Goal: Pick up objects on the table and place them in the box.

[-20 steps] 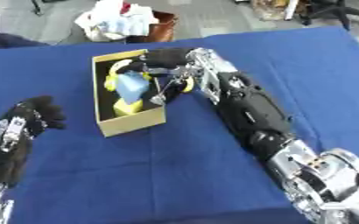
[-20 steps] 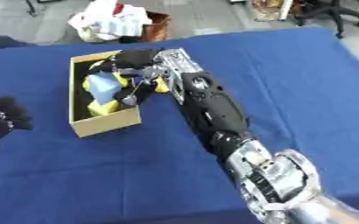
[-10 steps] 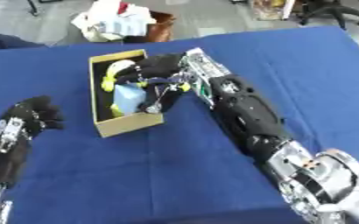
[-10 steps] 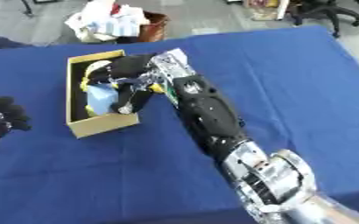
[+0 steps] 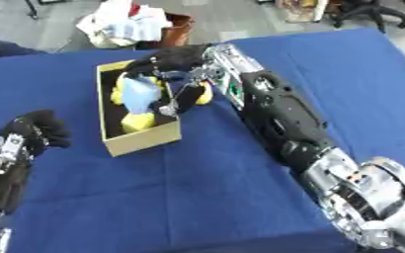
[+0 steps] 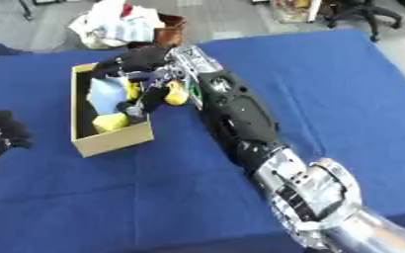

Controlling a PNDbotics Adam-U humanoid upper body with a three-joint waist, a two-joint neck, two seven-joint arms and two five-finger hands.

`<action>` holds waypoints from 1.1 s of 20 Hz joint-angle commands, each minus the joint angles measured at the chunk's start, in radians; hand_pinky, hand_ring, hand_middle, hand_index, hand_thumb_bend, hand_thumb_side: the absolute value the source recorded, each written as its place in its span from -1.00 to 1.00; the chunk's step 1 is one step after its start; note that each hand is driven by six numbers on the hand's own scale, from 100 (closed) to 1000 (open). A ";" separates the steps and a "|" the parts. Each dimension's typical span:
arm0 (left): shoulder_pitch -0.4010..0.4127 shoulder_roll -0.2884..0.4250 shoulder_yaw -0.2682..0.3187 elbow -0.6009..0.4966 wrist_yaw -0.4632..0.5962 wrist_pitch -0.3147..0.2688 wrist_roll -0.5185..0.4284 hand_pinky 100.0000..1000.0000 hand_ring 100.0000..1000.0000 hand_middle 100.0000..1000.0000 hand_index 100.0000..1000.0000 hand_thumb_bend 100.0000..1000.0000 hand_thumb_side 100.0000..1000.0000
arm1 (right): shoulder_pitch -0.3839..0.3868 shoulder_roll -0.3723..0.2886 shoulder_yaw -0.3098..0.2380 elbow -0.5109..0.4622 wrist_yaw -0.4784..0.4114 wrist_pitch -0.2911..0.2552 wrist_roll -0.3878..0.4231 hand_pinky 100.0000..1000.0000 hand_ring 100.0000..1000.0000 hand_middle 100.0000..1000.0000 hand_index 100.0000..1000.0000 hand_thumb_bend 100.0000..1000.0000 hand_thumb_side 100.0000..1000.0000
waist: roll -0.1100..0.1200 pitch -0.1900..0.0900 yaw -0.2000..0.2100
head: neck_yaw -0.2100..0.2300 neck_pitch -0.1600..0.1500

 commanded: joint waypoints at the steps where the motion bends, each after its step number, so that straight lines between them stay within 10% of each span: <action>1: -0.007 0.018 0.002 -0.018 0.000 -0.004 -0.002 0.19 0.23 0.17 0.53 -1.00 0.54 | -0.019 -0.018 -0.007 -0.029 -0.001 -0.109 0.110 0.80 0.91 1.00 1.00 -1.00 -0.02 | 0.001 -0.001 -0.001 | -0.004 -0.009; 5: -0.007 0.018 0.002 -0.018 0.001 -0.004 -0.002 0.19 0.23 0.17 0.53 -1.00 0.54 | -0.016 -0.017 -0.018 -0.025 0.038 -0.109 0.081 0.77 0.89 1.00 1.00 -1.00 -0.14 | 0.001 0.000 -0.001 | -0.006 -0.009; 9: -0.008 0.018 0.002 -0.018 0.001 -0.005 -0.003 0.19 0.23 0.17 0.53 -1.00 0.54 | -0.016 -0.013 -0.006 -0.020 0.085 -0.109 0.061 0.77 0.90 1.00 1.00 -0.82 -0.80 | 0.000 -0.001 0.000 | -0.009 -0.007; 13: -0.008 0.018 0.001 -0.018 0.002 -0.005 -0.004 0.19 0.23 0.17 0.53 -1.00 0.54 | -0.015 -0.009 0.005 -0.016 0.132 -0.109 0.052 0.78 0.92 1.00 1.00 -0.53 -0.70 | -0.001 -0.001 0.001 | -0.012 -0.007; 22: -0.010 0.017 0.001 -0.018 0.003 -0.006 -0.008 0.19 0.23 0.17 0.53 -1.00 0.54 | -0.017 -0.017 -0.023 -0.004 0.188 -0.109 0.000 0.77 0.90 1.00 1.00 -0.63 -0.73 | 0.001 0.001 0.002 | -0.015 -0.012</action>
